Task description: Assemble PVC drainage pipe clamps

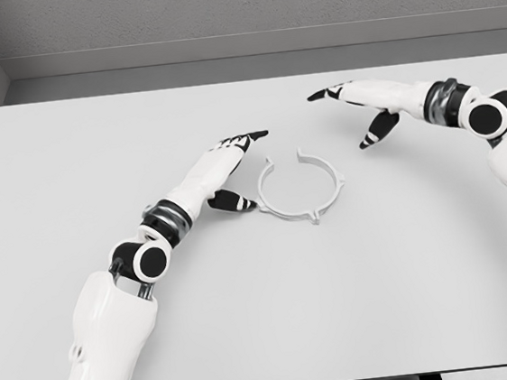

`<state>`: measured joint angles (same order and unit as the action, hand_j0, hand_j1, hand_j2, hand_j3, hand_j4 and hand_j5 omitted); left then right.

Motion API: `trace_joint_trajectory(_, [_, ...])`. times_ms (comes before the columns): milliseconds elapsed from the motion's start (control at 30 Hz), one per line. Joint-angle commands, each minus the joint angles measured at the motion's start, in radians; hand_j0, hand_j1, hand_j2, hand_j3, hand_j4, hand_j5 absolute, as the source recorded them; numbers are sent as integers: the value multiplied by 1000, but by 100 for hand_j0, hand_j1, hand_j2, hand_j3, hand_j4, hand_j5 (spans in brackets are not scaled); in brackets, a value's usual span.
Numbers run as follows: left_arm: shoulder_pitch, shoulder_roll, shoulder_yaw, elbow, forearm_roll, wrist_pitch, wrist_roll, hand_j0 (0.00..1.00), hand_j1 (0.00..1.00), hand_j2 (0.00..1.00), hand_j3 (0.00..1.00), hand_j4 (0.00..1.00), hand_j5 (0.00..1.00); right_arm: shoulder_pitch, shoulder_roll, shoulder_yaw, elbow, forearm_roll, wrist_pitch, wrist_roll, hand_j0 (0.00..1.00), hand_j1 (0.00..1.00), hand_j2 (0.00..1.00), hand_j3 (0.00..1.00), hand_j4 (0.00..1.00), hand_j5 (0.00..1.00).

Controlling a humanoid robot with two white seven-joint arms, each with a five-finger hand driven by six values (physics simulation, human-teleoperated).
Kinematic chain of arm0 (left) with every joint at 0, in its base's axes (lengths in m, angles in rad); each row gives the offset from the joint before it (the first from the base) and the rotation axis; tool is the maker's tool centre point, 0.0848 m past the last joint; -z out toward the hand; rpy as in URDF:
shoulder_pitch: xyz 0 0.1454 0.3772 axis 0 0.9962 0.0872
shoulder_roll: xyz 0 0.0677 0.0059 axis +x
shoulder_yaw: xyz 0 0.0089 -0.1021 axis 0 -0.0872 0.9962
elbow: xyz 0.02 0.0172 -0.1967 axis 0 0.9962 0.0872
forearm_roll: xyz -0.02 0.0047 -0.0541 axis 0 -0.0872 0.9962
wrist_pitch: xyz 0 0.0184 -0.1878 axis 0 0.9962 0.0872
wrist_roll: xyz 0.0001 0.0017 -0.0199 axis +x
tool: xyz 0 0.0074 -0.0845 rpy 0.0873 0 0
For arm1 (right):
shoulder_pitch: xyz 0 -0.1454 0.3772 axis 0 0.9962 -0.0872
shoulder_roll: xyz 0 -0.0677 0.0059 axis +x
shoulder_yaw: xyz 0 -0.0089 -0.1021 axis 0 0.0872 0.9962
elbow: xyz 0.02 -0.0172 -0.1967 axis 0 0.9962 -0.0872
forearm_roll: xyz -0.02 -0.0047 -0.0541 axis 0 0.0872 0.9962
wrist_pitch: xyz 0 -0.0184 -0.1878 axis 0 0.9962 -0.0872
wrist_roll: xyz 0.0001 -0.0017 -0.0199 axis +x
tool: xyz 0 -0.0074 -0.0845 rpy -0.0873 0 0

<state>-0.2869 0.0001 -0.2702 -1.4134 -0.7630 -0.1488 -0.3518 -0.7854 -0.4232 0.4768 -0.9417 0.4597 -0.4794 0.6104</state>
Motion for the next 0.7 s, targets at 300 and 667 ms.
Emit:
trace_joint_trajectory(300, [-9, 0, -18, 4, 1, 0, 1, 100, 100, 100, 100, 100, 100, 0, -22, -1, -11, -10, 1, -1, 100, 100, 100, 100, 100, 100])
trace_joint_trajectory(667, [2, 0, -7, -13, 14, 0, 1, 100, 100, 100, 100, 100, 100, 2, -22, 0, -12, -10, -1, -1, 100, 100, 100, 100, 100, 100])
